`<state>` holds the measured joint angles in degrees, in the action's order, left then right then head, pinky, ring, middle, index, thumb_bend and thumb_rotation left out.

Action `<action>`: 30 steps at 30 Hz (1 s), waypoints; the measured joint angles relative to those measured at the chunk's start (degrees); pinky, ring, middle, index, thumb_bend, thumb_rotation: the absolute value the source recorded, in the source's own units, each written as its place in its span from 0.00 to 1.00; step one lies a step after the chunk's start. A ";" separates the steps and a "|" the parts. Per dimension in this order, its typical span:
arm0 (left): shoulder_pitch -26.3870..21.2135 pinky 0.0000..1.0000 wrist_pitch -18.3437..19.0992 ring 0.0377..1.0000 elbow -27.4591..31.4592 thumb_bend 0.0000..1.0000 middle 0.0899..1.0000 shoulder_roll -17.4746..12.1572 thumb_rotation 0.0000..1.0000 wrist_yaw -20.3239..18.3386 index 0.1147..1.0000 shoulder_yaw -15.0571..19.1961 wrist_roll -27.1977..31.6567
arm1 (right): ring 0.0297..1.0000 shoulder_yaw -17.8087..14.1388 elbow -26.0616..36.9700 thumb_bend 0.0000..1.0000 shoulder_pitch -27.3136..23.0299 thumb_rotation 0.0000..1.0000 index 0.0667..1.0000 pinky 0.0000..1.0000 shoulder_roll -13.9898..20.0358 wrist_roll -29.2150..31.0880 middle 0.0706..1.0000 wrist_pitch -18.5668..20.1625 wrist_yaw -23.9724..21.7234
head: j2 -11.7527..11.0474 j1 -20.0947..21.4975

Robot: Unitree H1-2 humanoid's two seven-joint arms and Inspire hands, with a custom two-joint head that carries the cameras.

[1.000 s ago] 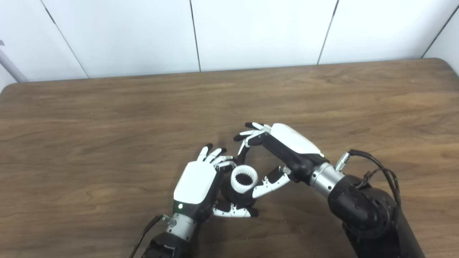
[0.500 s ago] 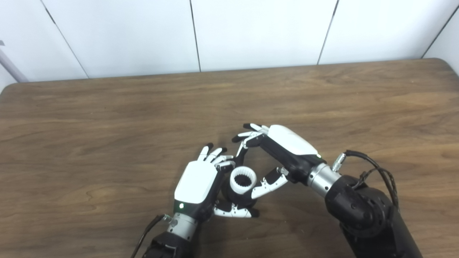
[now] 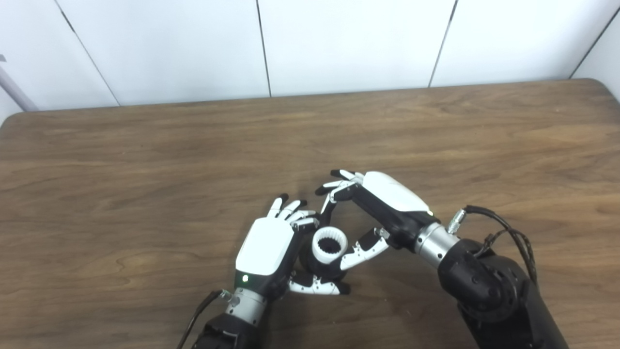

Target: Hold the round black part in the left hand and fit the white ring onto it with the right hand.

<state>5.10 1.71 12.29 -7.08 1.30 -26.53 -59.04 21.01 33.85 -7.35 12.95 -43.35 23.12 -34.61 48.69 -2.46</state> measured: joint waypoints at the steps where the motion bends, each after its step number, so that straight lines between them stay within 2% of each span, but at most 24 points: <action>1: 0.00 1.00 0.00 0.89 0.00 0.53 0.74 0.00 0.06 -0.02 0.42 0.00 -0.01 | 0.97 0.01 0.00 0.52 0.02 0.13 0.45 1.00 0.00 0.00 0.82 0.00 0.00 | 0.00 0.00; 30: 0.35 1.00 0.04 0.89 0.73 0.53 0.75 -0.02 0.06 -0.53 0.42 -0.11 -0.39 | 0.98 0.67 -0.27 0.52 1.57 0.13 0.45 1.00 -0.01 0.10 0.82 -0.52 1.21 | 0.97 -0.17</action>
<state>5.44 1.75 13.02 -7.09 0.76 -26.64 -59.43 21.68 33.59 -5.78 12.94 -43.26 22.59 -33.39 49.66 -2.64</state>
